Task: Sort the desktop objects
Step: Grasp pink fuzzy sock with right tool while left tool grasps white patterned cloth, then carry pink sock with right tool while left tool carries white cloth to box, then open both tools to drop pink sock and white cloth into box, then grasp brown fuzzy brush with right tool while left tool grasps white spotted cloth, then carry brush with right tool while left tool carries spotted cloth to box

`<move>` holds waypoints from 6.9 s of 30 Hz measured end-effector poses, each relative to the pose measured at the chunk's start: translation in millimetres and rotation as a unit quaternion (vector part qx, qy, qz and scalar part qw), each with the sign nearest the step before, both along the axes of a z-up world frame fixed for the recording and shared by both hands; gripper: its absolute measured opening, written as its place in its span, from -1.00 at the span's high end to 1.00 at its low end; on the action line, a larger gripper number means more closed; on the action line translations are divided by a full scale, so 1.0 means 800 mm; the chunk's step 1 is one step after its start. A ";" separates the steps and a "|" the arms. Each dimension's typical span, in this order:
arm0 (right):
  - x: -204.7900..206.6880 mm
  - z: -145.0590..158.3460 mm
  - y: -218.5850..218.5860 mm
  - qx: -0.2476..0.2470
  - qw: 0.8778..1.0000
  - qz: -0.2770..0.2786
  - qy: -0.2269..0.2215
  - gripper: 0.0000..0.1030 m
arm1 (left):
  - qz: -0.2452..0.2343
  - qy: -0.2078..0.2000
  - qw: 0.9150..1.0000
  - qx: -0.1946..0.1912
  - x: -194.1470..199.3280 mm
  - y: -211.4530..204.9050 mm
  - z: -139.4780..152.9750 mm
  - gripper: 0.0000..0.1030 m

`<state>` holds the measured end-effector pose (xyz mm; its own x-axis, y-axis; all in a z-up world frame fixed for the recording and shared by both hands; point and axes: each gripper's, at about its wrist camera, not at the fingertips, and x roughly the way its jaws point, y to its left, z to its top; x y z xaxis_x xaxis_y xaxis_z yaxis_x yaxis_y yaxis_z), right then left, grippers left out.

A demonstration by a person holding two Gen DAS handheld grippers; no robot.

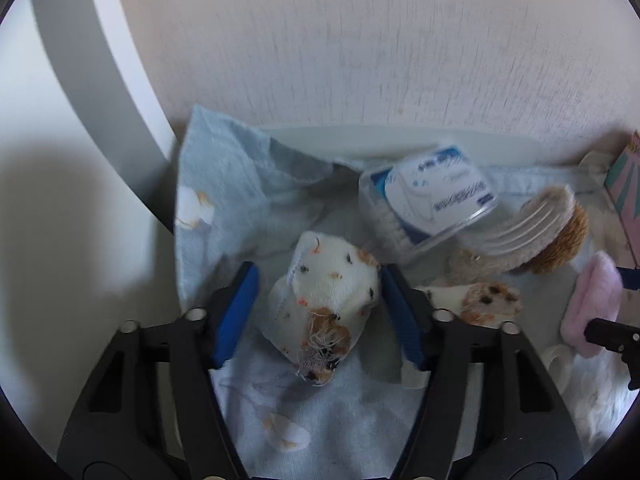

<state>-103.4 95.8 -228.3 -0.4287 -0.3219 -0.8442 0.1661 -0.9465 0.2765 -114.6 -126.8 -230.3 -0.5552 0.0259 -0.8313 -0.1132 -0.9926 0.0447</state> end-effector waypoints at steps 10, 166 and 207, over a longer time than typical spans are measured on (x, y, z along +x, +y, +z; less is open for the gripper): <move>0.004 0.022 -0.009 -0.006 1.000 -0.010 0.023 0.45 | 0.001 0.012 1.000 0.002 0.008 0.002 0.013 0.35; -0.190 0.023 0.123 -0.122 0.919 -0.375 -0.006 0.04 | -0.029 -0.040 0.994 0.101 0.028 0.044 -0.007 -0.60; -0.004 0.209 0.156 -0.067 0.828 -0.537 0.145 0.51 | -0.141 0.016 0.983 0.117 0.070 0.104 0.201 0.09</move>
